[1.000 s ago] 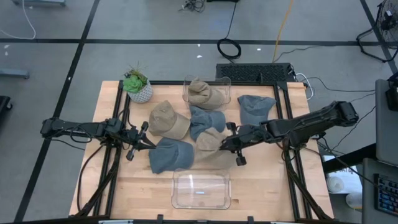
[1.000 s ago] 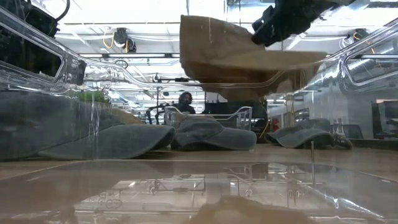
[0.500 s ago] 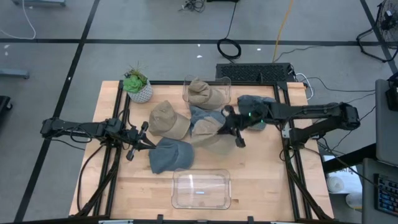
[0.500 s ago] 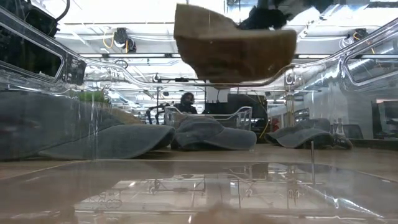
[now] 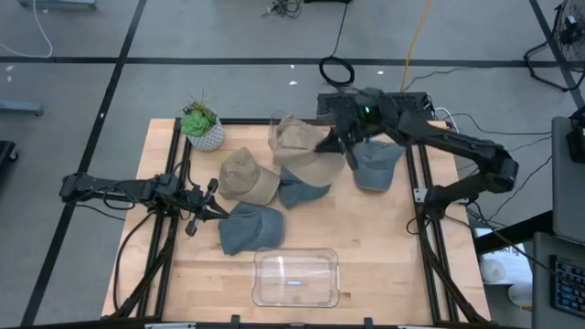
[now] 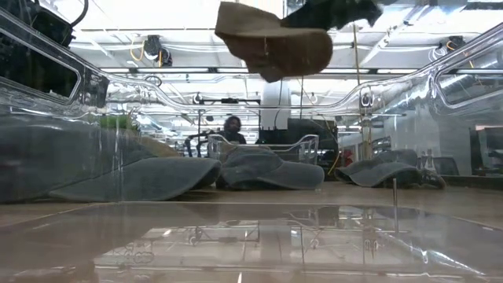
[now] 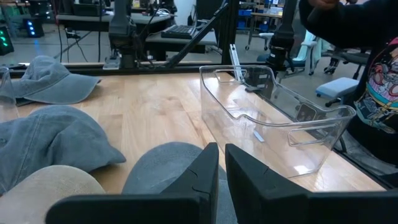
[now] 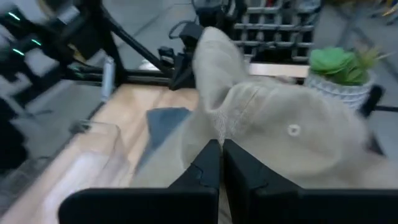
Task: Pick & Place hat
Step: Put the bottom brown cap into the top transparent bin
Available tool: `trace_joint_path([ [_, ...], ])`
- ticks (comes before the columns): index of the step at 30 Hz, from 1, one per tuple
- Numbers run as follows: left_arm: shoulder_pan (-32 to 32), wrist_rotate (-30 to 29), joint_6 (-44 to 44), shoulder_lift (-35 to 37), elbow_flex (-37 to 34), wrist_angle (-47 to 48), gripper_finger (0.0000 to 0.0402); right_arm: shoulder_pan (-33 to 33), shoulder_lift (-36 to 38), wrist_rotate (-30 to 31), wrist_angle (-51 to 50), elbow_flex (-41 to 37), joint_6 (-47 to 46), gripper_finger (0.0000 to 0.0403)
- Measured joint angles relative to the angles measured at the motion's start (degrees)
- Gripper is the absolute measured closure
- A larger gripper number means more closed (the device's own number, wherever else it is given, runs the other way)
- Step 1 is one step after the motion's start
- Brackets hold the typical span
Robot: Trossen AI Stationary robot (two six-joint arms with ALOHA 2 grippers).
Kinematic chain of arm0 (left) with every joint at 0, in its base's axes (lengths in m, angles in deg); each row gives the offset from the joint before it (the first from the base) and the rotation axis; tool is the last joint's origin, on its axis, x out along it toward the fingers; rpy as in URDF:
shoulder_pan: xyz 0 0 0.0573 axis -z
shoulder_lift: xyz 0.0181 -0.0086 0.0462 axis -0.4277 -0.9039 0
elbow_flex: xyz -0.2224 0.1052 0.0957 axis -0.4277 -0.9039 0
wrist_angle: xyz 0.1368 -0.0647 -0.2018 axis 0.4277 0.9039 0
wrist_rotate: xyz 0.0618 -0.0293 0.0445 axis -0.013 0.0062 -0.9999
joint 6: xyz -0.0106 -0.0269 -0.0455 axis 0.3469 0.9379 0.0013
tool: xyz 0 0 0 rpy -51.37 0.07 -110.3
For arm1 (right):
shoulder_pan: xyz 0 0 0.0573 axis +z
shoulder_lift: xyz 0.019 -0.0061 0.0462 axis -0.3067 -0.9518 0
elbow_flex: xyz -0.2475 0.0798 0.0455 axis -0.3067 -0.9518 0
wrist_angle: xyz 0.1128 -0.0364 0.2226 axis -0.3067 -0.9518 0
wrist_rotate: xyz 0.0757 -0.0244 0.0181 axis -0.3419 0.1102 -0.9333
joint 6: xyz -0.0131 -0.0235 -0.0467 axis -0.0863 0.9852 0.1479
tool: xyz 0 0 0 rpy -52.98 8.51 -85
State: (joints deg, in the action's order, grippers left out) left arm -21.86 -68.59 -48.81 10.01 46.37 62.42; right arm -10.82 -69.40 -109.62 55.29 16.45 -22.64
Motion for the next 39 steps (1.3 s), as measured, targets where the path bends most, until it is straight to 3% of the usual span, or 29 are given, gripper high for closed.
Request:
trace_joint_path([
  [6,0.0,0.0,0.0,0.0,0.0,0.0,0.0364,-6.8,-9.3,-27.5,0.5,9.7,-7.5,0.0403],
  [9,0.0,0.0,0.0,0.0,0.0,0.0,0.0364,-9.0,-13.0,-32.9,3.0,13.7,-10.9,0.0403],
  [14,0.0,0.0,0.0,0.0,0.0,0.0,0.0364,-11.6,-15.3,-24.9,7.3,15.3,-7.0,0.0403],
  [21,0.0,0.0,0.0,0.0,0.0,0.0,0.0364,-14.2,-17.5,-15.7,3.8,15.3,2.2,0.0403],
  [31,0.0,0.0,0.0,0.0,0.0,0.0,0.0364,-12.1,-22.2,13.2,-8.3,14.8,28.0,0.0403],
  [39,0.0,0.0,0.0,0.0,0.0,0.0,0.0364,-8.1,-23.0,22.4,-5.6,10.0,41.5,0.0403],
])
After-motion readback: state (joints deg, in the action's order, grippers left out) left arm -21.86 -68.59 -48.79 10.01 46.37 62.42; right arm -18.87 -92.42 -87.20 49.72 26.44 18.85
